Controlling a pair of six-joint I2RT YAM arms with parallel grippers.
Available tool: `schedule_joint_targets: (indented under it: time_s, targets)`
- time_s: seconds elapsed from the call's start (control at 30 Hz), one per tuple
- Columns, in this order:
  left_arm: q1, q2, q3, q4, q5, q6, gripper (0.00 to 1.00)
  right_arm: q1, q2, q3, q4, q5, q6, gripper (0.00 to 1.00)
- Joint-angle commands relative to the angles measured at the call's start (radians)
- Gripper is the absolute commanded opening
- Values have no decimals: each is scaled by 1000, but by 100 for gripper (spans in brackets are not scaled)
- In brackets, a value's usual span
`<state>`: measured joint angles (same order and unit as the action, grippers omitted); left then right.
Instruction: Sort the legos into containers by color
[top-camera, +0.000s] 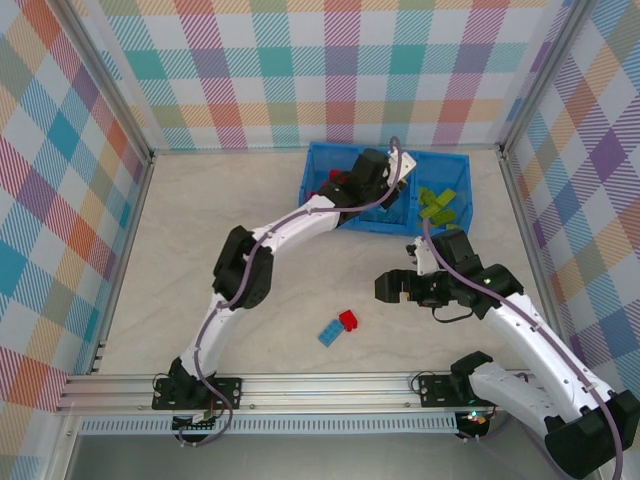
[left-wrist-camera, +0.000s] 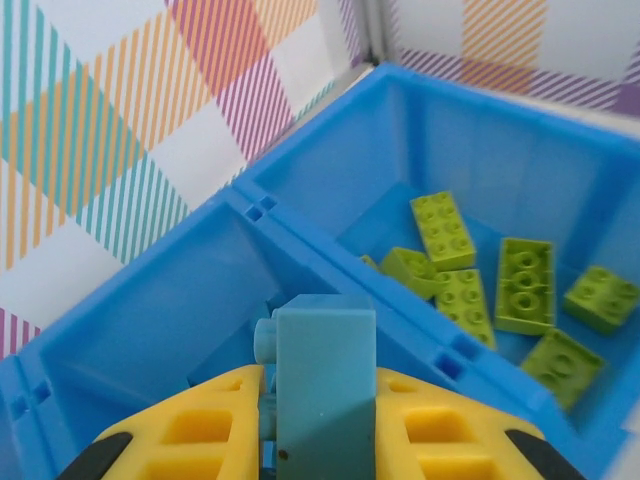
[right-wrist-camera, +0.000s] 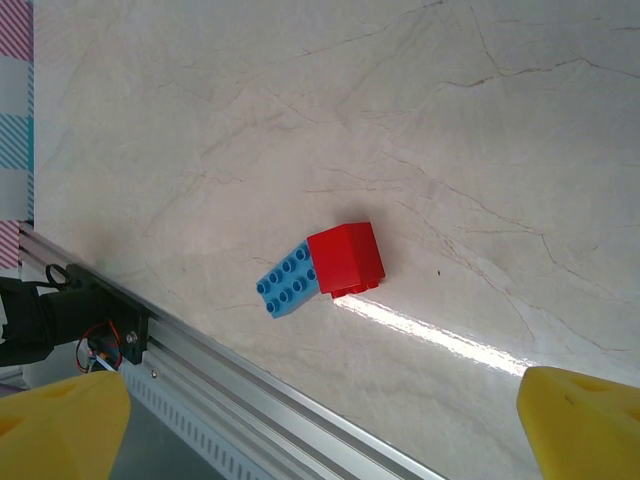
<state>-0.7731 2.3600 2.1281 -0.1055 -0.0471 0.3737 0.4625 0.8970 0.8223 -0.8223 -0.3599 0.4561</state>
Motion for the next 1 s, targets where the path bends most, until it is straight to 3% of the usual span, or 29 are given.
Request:
schedule_joint_targets:
  time_s: [0.0, 0.17, 0.27, 0.3, 0.57, 0.73, 0.87, 0.97]
  targets:
    - [16, 72, 70, -51, -49, -29, 22, 5, -14, -21, 19, -2, -5, 100]
    - [16, 60, 74, -49, -22, -46, 28, 5, -4, -20, 26, 4, -12, 100]
    - [12, 6, 18, -32, -3, -62, 52, 5, 11, -16, 33, 10, -18, 100]
    - [9, -20, -13, -20, 2, -63, 54, 6, 15, -15, 35, 13, -17, 100]
    - [-3, -338, -349, 104, 26, -107, 55, 11, 31, -22, 57, 14, 14, 100]
    - [-19, -666, -721, 206, -17, -121, 55, 83, 75, -23, 61, 90, 35, 99]
    - [-62, -934, -958, 163, -39, -94, 56, 168, 155, -17, 92, 155, 41, 99]
    - [-95, -1124, -1066, 21, -86, -94, 57, 230, 233, -12, 122, 210, 41, 98]
